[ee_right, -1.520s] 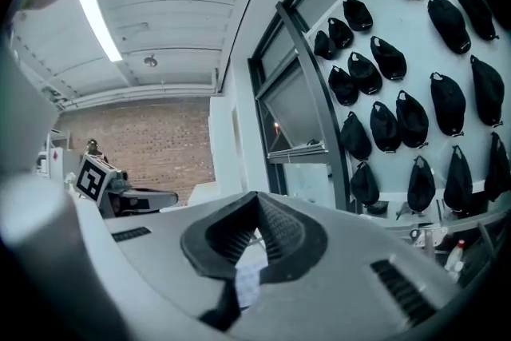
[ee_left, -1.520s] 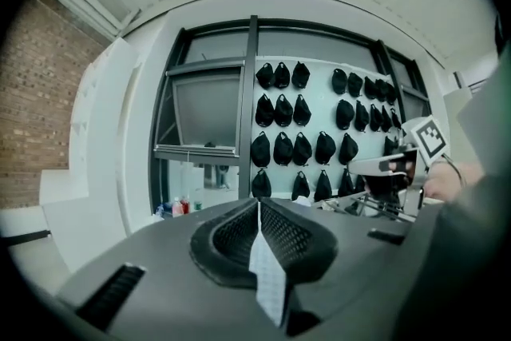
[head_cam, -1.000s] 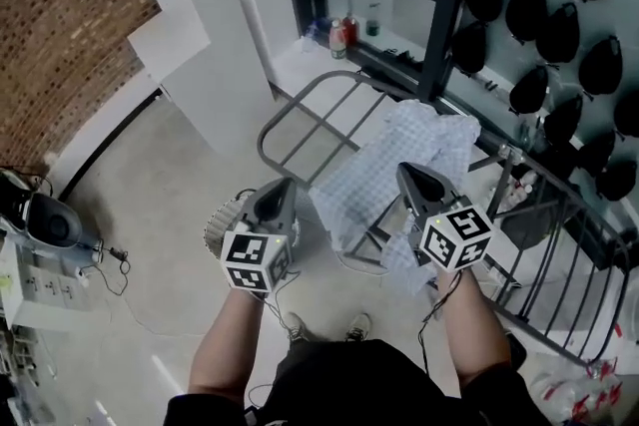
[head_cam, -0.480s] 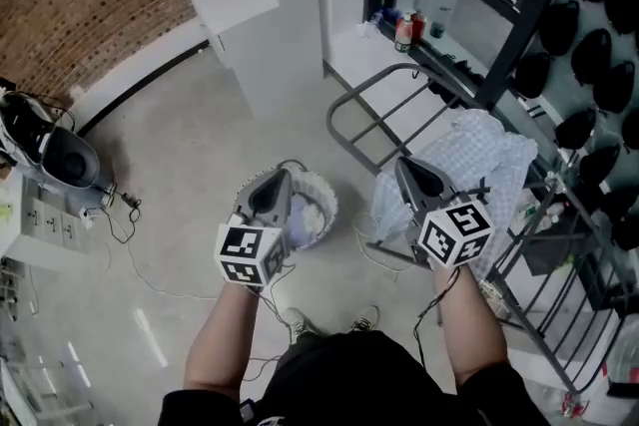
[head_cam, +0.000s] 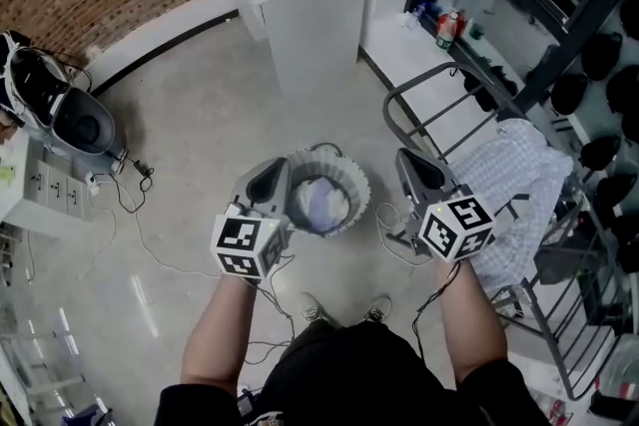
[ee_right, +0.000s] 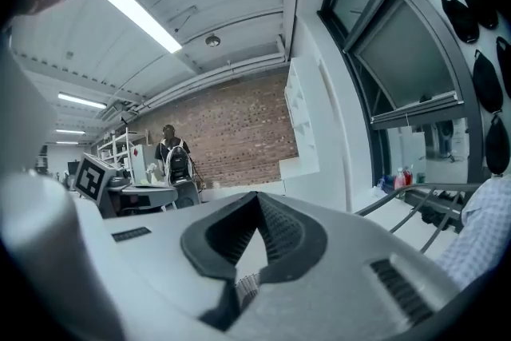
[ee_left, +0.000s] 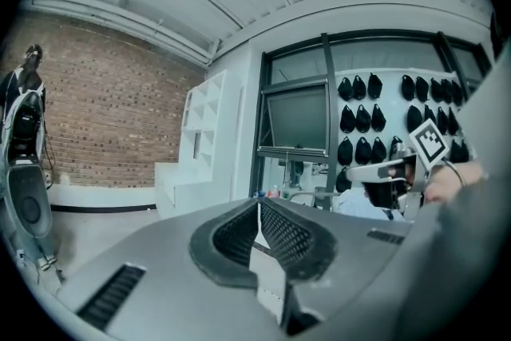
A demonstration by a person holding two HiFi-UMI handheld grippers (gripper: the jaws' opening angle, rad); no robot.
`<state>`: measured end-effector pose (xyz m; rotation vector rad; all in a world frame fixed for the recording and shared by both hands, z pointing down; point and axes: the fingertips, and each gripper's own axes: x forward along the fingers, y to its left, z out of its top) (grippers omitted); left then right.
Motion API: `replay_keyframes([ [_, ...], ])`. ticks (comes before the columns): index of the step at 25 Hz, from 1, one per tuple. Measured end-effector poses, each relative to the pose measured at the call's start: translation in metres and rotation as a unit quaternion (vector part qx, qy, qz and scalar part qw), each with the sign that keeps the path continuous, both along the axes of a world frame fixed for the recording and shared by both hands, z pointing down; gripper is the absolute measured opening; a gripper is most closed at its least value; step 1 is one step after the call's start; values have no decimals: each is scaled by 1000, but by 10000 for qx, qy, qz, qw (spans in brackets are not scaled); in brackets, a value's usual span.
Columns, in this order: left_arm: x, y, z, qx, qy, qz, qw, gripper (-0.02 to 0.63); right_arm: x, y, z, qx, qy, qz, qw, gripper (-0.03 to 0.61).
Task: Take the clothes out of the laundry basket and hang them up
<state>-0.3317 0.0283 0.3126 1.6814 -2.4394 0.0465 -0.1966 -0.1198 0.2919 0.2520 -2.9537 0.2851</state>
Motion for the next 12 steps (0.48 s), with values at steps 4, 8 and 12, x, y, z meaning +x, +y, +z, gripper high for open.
replay_keyframes([
  [4, -25, 17, 8, -35, 30, 28, 10000, 12, -27, 18, 8, -33, 71, 2, 10000, 5],
  [8, -44, 29, 15, -52, 68, 77, 9999, 12, -46, 32, 16, -61, 148, 32, 9999, 5],
  [12, -56, 36, 25, -77, 116, 95, 9999, 12, -58, 42, 26, -89, 203, 29, 9997, 5],
])
